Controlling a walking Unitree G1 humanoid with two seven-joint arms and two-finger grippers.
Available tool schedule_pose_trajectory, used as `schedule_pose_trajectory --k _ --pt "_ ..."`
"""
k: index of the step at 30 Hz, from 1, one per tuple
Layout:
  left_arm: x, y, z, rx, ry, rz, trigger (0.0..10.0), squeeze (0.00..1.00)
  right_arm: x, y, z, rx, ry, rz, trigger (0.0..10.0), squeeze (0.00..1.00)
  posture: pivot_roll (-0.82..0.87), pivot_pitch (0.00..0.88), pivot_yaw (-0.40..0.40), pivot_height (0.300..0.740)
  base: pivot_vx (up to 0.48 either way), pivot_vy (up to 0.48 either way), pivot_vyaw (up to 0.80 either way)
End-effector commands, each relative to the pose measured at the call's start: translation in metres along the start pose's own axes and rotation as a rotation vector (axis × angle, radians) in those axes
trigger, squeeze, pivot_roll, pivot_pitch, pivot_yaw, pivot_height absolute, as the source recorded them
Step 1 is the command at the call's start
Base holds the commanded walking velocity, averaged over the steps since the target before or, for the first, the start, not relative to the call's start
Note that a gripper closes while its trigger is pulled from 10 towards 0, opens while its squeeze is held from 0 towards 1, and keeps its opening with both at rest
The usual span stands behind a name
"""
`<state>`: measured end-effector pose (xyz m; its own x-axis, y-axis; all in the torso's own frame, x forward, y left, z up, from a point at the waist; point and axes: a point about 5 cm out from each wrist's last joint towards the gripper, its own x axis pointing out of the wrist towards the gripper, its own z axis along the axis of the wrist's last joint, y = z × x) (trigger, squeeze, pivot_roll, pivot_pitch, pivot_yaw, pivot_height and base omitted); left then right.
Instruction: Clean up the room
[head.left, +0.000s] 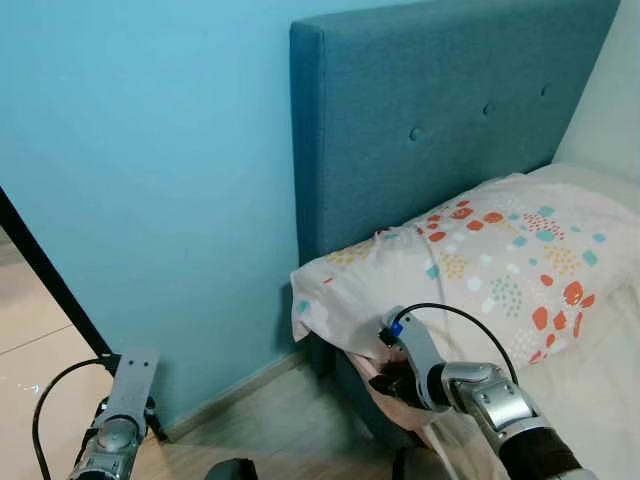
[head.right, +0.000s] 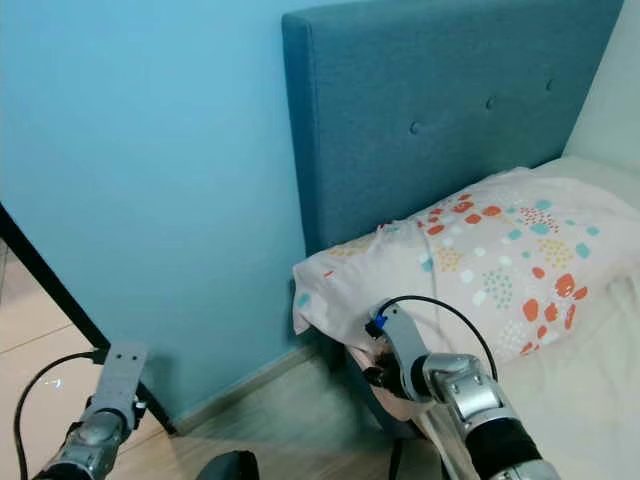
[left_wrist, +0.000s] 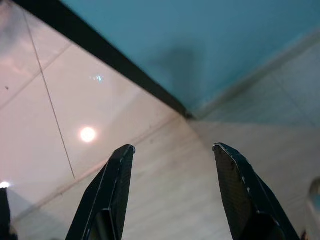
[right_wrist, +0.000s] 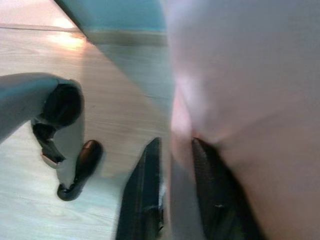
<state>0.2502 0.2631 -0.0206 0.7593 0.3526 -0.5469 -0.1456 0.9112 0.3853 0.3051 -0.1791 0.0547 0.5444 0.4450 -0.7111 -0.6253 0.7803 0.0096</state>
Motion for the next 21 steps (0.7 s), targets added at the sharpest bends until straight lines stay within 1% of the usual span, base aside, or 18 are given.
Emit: schedule_pose_trajectory --k 1,2,3,4,5,7,9,10,12,13,15,16,18,19,21 --pt "-0.003 -0.006 -0.009 0.021 0.007 -0.023 10.0 0.0 -0.003 -0.017 0.004 -0.015 -0.016 -0.112 0.0 0.0 -0.01 0.11 0.007 0.485 0.0 0.0 0.0" --pt "-0.006 -0.008 -0.013 0.026 0.005 -0.03 10.0 0.0 -0.007 -0.027 0.008 0.005 -0.046 -0.166 2.2 0.0 0.01 0.125 0.004 0.485 0.0 0.0 0.0" --pt "-0.007 -0.01 -0.016 0.028 0.005 -0.034 10.0 0.0 -0.009 -0.033 0.011 0.021 -0.067 -0.194 2.2 0.0 0.01 0.129 0.002 0.485 0.0 0.0 0.0" --pt "-0.007 -0.01 -0.016 0.028 0.005 -0.034 10.0 0.0 -0.009 -0.033 0.011 0.021 -0.067 -0.194 2.2 0.0 0.01 0.129 0.002 0.485 0.0 0.0 0.0" --pt "-0.01 -0.014 -0.022 0.044 0.002 -0.05 10.0 0.0 -0.012 -0.041 0.018 0.038 -0.123 -0.218 10.0 0.0 0.02 0.143 0.001 0.485 0.0 0.0 0.0" --pt "-0.011 -0.014 -0.024 0.048 0.001 -0.054 10.0 0.0 -0.013 -0.042 0.019 0.038 -0.134 -0.221 10.0 0.0 0.02 0.146 0.001 0.485 0.0 0.0 0.0" --pt "-0.015 -0.014 -0.032 0.059 -0.002 -0.057 10.0 0.0 -0.017 -0.052 0.031 0.061 -0.216 -0.281 10.0 0.0 0.05 0.171 -0.001 0.485 0.0 0.0 0.0" --pt "-0.015 -0.014 -0.032 0.059 -0.002 -0.057 10.0 0.0 -0.017 -0.052 0.031 0.061 -0.216 -0.281 10.0 0.0 0.05 0.171 -0.001 0.485 0.0 0.0 0.0" --pt "-0.018 -0.012 -0.038 0.065 -0.005 -0.052 10.0 0.0 -0.022 -0.06 0.042 0.078 -0.283 -0.343 10.0 0.0 0.06 0.183 -0.001 0.485 0.0 0.0 0.0" --pt "-0.018 -0.012 -0.038 0.065 -0.005 -0.052 10.0 0.0 -0.022 -0.06 0.042 0.078 -0.283 -0.343 10.0 0.0 0.06 0.183 -0.001 0.485 0.0 0.0 0.0" --pt "-0.019 -0.01 -0.04 0.07 -0.009 -0.047 10.0 0.0 -0.027 -0.069 0.049 0.07 -0.311 -0.413 10.0 0.0 0.07 0.193 0.001 0.485 0.0 0.0 0.0" --pt "-0.019 -0.01 -0.04 0.07 -0.009 -0.047 10.0 0.0 -0.027 -0.069 0.049 0.07 -0.311 -0.413 10.0 0.0 0.07 0.193 0.001 0.485 0.0 0.0 0.0" --pt "-0.02 -0.006 -0.04 0.078 -0.022 -0.046 10.0 0.0 -0.039 -0.085 0.054 0.015 -0.3 -0.54 10.0 0.0 0.11 0.21 -0.001 0.485 0.0 0.0 0.0" --pt "-0.02 -0.006 -0.04 0.078 -0.022 -0.046 10.0 0.0 -0.039 -0.085 0.054 0.015 -0.3 -0.54 10.0 0.0 0.11 0.21 -0.001 0.485 0.0 0.0 0.0" --pt "-0.021 -0.004 -0.039 0.081 -0.038 -0.046 10.0 0.0 -0.052 -0.099 0.055 -0.036 -0.287 -0.65 10.0 0.0 0.11 0.214 0.001 0.485 0.0 0.0 0.0"
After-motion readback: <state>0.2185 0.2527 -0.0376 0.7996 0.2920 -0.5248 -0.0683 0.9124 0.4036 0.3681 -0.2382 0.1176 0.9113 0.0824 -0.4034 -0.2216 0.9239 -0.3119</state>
